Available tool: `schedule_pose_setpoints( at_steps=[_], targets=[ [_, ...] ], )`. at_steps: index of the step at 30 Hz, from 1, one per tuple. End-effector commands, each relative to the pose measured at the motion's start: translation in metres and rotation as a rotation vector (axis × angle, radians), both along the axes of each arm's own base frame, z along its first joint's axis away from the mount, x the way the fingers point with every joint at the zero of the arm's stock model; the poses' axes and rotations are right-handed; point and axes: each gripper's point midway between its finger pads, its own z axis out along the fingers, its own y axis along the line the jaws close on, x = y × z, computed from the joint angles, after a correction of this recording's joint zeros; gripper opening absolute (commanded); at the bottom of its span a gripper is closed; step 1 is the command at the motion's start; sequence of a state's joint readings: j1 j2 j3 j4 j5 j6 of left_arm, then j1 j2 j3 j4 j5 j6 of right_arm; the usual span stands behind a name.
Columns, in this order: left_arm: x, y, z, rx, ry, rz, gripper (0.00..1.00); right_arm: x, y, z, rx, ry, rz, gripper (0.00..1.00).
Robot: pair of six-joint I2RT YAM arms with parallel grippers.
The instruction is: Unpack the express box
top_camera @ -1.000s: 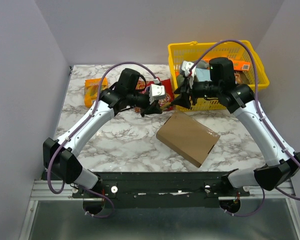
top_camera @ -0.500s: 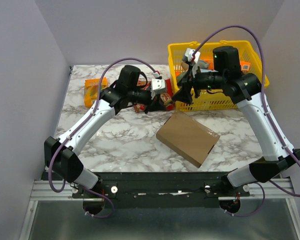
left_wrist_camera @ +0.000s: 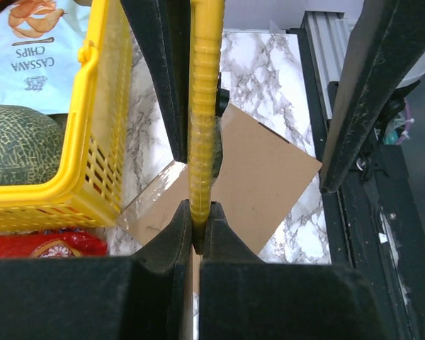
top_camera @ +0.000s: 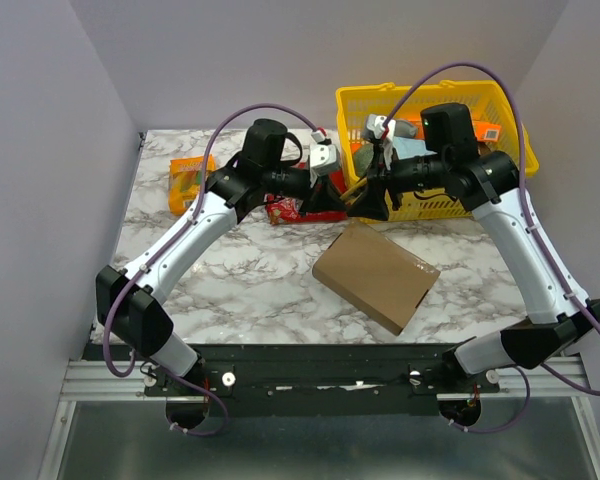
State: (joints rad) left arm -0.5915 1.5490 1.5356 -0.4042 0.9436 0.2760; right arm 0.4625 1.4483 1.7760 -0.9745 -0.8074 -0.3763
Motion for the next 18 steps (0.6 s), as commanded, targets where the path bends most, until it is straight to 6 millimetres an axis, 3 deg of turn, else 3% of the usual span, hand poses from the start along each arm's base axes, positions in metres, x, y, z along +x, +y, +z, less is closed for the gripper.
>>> schedule_pose_setpoints(
  at_steps=[1,11,18],
  targets=[
    [-0.0041,-0.0062,0.0060,-0.030,0.011,-0.032,0.00,-0.0135,0.0001,0.0111,0.041,-0.033,0.053,0.63],
    [-0.0047,-0.0101,0.0062,-0.048,0.039,-0.039,0.00,-0.0095,0.0068,0.0144,0.078,-0.022,0.056,0.55],
    [-0.0030,-0.0112,0.0074,-0.052,0.039,-0.037,0.00,-0.0086,0.0068,0.0077,0.065,-0.011,0.061,0.41]
  ],
)
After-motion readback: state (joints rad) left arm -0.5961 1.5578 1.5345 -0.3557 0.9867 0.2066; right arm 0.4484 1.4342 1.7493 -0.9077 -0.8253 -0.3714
